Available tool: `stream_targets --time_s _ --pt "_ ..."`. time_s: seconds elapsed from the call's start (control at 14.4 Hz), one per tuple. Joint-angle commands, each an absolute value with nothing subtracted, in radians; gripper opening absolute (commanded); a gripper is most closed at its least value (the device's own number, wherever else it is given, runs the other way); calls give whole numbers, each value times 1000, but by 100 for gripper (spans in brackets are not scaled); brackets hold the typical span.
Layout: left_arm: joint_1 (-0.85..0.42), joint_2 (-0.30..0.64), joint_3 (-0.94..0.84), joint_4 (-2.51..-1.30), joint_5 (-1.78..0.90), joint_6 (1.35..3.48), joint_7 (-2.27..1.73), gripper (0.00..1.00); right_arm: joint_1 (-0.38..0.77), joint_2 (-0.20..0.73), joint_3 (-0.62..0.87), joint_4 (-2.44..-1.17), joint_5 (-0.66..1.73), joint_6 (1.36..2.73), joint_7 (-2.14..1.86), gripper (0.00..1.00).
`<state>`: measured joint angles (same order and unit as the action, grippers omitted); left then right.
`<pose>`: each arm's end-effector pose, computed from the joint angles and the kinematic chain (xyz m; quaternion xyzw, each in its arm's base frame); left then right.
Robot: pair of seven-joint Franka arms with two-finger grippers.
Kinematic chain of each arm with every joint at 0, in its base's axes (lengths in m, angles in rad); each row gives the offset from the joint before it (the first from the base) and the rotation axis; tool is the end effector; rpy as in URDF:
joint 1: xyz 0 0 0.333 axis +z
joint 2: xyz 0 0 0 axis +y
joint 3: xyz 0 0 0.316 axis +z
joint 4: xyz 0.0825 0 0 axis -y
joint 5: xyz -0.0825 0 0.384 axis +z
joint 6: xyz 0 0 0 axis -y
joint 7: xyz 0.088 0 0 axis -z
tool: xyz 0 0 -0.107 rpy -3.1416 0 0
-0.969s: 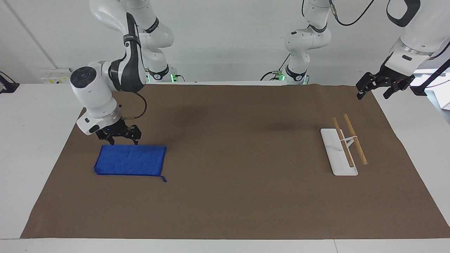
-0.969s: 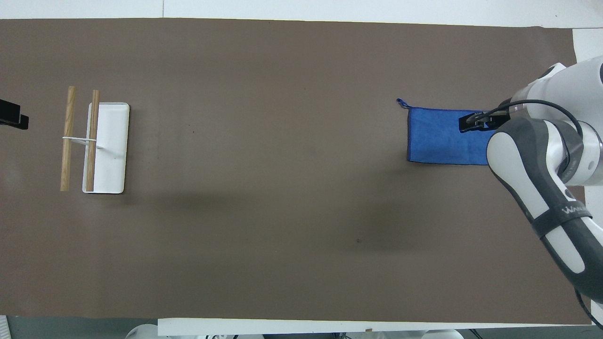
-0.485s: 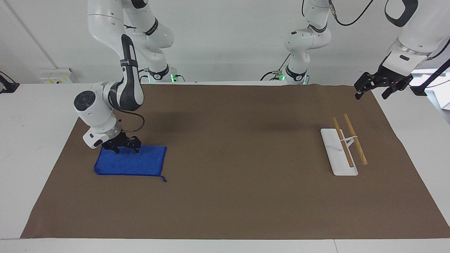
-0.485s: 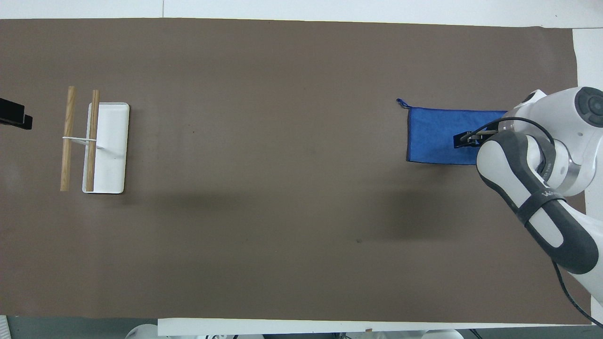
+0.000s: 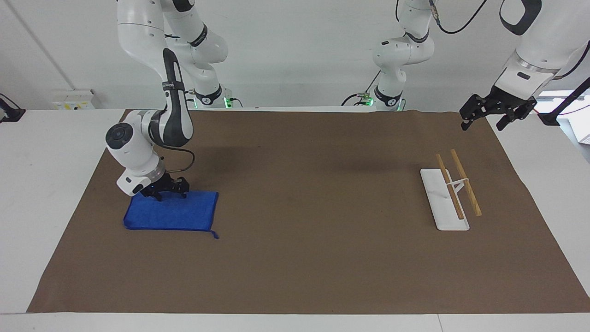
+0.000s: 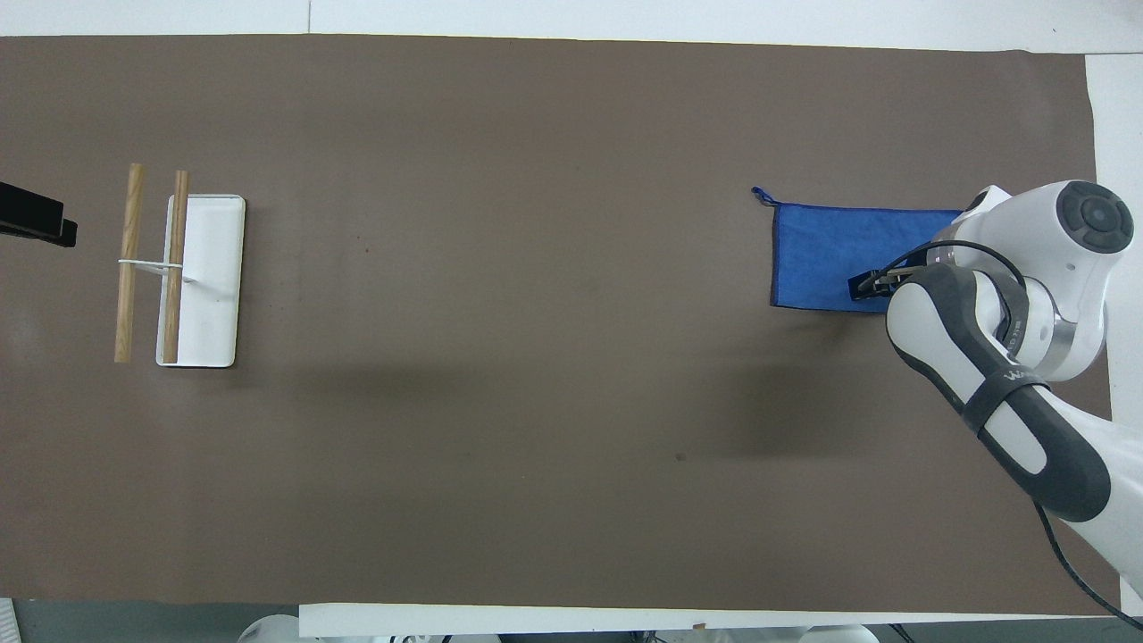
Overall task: Right arm passes towel to left arm to hang
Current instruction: 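Lift the blue towel with the right gripper toward the table center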
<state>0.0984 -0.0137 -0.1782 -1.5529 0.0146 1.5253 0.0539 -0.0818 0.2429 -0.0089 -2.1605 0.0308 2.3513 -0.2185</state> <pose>0.5443 -0.0426 0.6364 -0.9977 0.0665 0.0069 0.0086 0.5556 -0.0501 0.2799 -0.9982 -0.0528 0.0242 0.0135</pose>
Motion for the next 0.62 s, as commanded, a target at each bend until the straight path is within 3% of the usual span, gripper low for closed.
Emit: stream_targets --time_s 0.0,0.14,0.28,0.42,0.55 --pt "94 -46 -175 -1594 26 1513 55 100 -91 225 -6 -2191 -14 2367 -241 63" --pt "98 -51 -175 -1603 26 1513 54 100 -89 225 -6 -2189 -14 2361 -236 30" --pt "101 -49 -172 -1598 26 1519 52 100 -89 225 -5 -2187 -14 2355 -235 10" --pt "113 -49 -170 -1598 26 1522 32 100 -87 227 -3 -2163 -14 2323 -233 2" --pt "120 -51 -172 -1598 32 1516 -17 100 -87 224 17 -2070 6 2173 -229 1"
